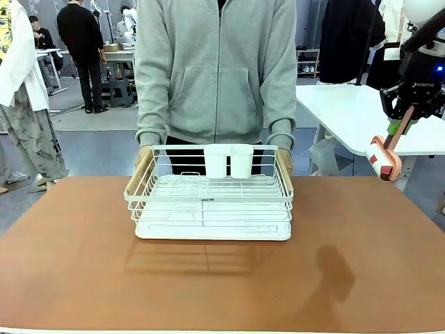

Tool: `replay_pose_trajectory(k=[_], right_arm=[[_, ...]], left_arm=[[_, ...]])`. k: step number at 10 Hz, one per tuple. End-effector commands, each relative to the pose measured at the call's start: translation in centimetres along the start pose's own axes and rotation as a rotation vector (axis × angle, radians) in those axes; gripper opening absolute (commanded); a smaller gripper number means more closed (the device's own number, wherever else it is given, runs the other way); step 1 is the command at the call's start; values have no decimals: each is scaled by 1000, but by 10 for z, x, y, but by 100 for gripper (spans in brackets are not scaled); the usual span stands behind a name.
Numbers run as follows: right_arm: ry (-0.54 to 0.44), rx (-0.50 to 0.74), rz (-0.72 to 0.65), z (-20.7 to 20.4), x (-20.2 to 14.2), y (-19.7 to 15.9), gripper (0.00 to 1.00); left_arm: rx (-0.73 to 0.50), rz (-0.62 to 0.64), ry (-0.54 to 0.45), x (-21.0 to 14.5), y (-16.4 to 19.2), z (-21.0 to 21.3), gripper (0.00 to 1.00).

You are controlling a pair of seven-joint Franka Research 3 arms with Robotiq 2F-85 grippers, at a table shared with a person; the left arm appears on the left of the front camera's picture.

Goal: Clean the table.
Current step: Place the Lint Roller down when the Dish drying rack is positioned in the middle of the table.

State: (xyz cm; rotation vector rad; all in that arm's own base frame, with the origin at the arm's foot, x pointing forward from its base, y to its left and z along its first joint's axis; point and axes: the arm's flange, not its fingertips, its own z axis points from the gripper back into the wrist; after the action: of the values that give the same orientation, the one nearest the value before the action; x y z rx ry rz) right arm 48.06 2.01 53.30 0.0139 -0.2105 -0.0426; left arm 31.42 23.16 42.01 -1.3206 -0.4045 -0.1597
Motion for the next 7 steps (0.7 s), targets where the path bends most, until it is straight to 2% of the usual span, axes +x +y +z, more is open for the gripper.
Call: replay_pose_trajectory(k=[1, 7], right_arm=[[-13, -3, 4, 5, -1, 2, 21], [-13, -3, 4, 5, -1, 2, 21]], left_arm=[[-6, -11, 1, -3, -4, 2, 100], [-6, -11, 1, -3, -4, 2, 100]])
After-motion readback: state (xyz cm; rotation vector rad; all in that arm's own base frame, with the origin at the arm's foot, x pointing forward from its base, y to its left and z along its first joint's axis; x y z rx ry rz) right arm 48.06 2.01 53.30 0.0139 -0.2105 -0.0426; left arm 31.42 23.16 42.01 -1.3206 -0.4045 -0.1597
